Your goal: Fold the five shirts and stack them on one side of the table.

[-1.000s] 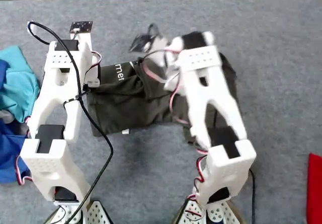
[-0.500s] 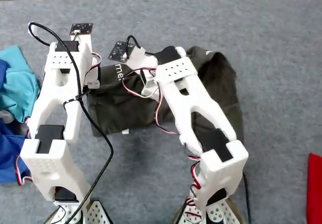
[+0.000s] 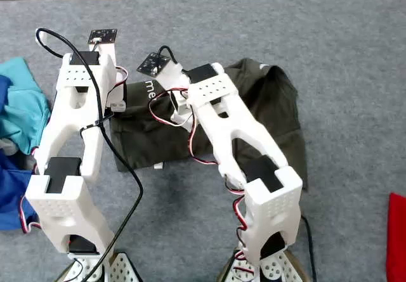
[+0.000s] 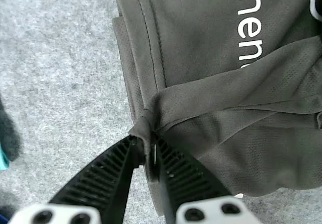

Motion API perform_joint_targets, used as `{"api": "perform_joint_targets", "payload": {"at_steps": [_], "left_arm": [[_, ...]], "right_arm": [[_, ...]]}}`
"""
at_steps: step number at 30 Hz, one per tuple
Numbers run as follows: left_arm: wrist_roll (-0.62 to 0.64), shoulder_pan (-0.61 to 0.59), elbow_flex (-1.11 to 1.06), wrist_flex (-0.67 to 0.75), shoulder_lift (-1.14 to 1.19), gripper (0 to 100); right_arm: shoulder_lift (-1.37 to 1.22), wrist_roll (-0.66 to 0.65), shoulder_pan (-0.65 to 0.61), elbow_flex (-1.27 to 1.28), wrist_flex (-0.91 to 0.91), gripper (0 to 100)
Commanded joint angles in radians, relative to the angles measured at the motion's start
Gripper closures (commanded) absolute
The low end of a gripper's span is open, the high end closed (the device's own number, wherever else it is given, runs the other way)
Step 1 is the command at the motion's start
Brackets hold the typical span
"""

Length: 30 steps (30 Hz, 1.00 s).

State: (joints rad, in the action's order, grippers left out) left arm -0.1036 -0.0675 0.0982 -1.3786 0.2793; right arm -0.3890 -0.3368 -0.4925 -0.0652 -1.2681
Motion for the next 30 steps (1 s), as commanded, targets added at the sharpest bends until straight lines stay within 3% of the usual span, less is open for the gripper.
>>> {"api": "perform_joint_targets", "payload": {"at_steps": [1,9,22,30], "left_arm": [[-0.002,0.003,0.003,0.006,-0.007,98],[-0.002,0.003,0.0,0.006,-0.007,98],[-0.002,0.005,0.0,0.005,-0.007,98],[-0.002,0.008,0.0,0.005,-0.007,98]], "right_arm": [[0.004,0.074,-0.013,-0.044,0.032,84.6],[-0.081,0.158,-0.024,-0.05,0.092,84.6],[-0.104,0.186,-0.024,-0.044,0.175,84.7],[-0.165,0.186,-0.019,-0.053,0.173,92.1]]}}
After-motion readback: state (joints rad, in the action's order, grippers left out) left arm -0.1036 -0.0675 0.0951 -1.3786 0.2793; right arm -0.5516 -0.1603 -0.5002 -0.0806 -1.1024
